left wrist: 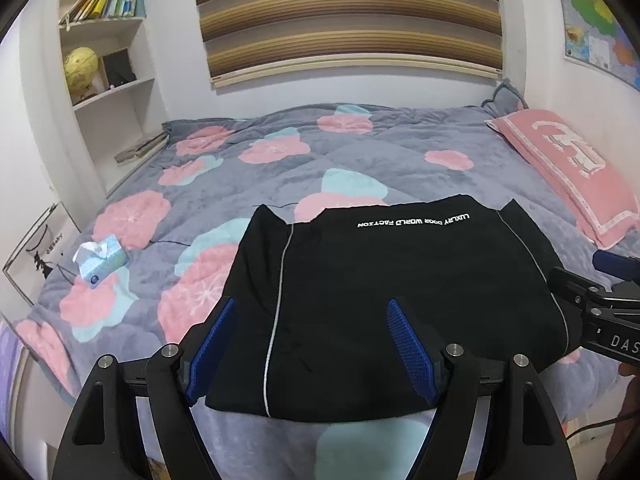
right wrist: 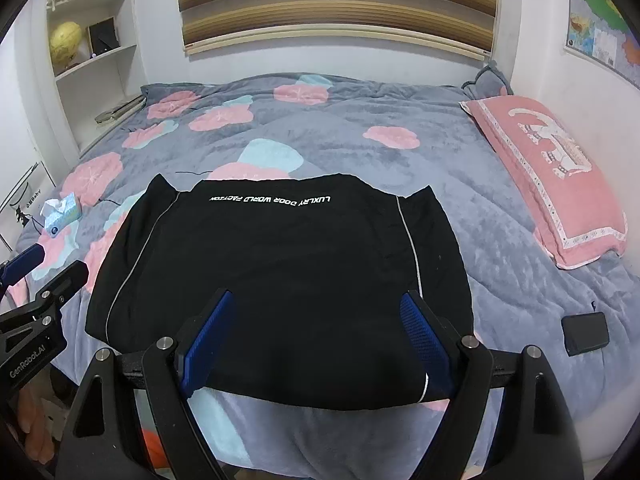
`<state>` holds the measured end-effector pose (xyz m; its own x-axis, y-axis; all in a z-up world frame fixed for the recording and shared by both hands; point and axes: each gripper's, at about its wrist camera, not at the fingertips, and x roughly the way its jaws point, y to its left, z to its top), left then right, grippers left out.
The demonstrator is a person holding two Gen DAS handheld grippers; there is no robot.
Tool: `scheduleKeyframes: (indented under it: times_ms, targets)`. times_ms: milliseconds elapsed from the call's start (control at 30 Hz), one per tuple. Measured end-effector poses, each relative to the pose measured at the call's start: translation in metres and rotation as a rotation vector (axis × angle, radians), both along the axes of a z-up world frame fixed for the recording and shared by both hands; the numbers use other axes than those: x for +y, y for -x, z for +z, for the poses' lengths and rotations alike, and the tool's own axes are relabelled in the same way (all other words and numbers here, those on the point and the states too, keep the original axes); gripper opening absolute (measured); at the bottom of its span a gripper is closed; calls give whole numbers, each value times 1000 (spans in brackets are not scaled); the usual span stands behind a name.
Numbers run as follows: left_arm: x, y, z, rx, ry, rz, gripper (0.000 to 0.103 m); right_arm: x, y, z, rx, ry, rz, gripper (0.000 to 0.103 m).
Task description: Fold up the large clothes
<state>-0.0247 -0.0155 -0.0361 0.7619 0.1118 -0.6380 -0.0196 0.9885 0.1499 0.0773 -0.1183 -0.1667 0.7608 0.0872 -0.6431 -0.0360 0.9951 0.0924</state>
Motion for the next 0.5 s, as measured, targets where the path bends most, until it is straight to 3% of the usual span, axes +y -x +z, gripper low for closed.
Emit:
scheduleKeyframes:
  times_ms: [500]
  targets:
    - [-7, 5, -3, -22, -43, -25, 78, -4, -3, -5, 11, -11, 9, 87]
